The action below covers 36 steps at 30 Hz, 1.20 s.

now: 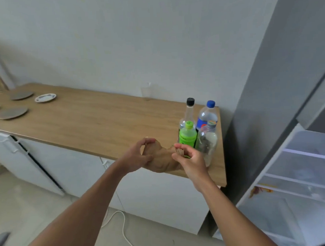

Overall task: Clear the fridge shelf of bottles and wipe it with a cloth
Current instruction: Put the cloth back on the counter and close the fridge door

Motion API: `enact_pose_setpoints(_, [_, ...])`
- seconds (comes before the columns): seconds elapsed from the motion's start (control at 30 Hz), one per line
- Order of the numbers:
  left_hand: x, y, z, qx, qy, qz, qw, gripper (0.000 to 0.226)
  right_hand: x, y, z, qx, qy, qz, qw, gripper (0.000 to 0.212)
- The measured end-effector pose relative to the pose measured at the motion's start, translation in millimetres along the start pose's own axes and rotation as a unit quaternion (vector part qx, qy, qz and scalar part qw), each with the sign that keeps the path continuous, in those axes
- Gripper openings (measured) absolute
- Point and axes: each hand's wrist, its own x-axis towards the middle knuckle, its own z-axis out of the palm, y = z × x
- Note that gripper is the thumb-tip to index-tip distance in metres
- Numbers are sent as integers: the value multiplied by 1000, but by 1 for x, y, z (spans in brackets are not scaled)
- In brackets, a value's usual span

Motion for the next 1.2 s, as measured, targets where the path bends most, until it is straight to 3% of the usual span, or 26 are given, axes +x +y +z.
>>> enact_pose_setpoints(0.37, [123,-85,-64,29,15,-21,999,64,129,49,97,-39,17,4,999,38])
enact_pose_setpoints(0.57, [163,-137,-67,37,-4,-47,998,65,168,91,120,-67,9,76,995,39])
enact_pose_setpoints(0.63, [163,-153,-65,58,-21,-76,995,64,172,102,122,-123,-8,98,988,41])
enact_pose_setpoints(0.73, [160,-170,-62,104,-23,-114,988,67,173,108,127,-237,-11,59,970,44])
enact_pose_setpoints(0.93, [153,-165,-65,235,-48,-118,964,74,166,99,137,-430,-2,42,902,43])
enact_pose_setpoints(1.07, [134,-162,-58,232,-16,-135,963,74,155,100,129,-404,-7,39,914,50])
enact_pose_setpoints(1.2, [108,-153,-44,227,1,-132,965,88,132,91,114,-344,-39,20,938,58])
